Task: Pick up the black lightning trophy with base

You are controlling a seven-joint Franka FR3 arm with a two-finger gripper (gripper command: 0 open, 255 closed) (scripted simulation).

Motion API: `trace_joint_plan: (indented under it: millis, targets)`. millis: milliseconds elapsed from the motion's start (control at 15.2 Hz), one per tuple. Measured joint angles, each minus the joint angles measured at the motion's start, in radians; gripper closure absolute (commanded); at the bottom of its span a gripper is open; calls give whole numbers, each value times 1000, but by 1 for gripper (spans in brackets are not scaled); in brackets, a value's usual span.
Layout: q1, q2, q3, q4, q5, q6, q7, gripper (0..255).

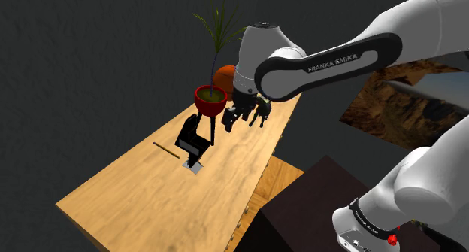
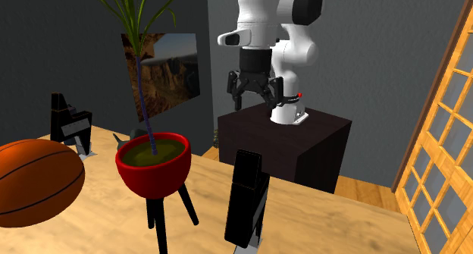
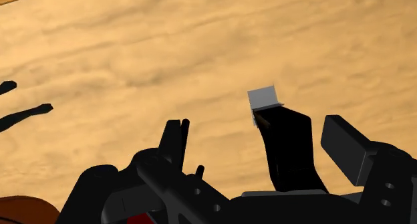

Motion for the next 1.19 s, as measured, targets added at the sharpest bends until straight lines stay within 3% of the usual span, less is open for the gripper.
trace_joint_plan:
  millis: [726, 1188]
  targets:
    - [120, 441, -13, 338, -211, 69, 204, 0]
    - [140, 519, -35, 345, -249, 135, 229, 0]
